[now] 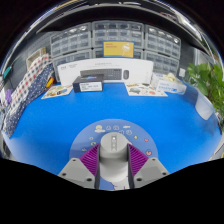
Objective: Arrange mouse
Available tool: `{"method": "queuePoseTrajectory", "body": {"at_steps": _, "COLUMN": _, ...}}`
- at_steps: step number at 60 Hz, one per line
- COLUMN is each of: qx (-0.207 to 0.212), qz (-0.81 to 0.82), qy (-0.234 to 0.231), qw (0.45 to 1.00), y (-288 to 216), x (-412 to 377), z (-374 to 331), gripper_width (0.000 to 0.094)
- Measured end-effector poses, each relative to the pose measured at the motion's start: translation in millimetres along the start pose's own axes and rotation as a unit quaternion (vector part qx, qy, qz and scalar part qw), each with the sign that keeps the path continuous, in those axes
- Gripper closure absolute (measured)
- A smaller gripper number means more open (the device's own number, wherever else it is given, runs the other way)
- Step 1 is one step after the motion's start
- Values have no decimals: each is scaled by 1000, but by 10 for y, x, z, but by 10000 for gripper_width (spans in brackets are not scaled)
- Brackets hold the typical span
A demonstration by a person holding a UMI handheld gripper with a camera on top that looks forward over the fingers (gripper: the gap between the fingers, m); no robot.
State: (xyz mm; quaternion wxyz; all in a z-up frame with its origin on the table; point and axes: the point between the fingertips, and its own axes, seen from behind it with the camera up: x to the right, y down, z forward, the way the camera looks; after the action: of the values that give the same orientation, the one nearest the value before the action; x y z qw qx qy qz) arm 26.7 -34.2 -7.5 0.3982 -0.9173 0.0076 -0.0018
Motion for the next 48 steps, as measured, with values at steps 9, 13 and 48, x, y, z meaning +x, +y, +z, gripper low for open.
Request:
{"method": "queuePoseTrajectory", "body": {"at_steps": 9, "qx": -18, "qz": -5, "qy": 2, "qw": 1000, "y": 7, "x": -1, "z": -4, "gripper_width": 438}}
{"method": "queuePoseTrajectory", "body": {"at_steps": 13, "qx": -35, "qz": 3, "qy": -1, "qw": 999, "y": 1, "x": -18, "z": -37, "gripper_width": 239}}
{"method": "queuePoseTrajectory", "body": {"at_steps": 48, "qx": 62, "qz": -6, "qy": -53, "qw": 997, "y": -1559, "x": -275, "z": -1443, "gripper_width": 69}}
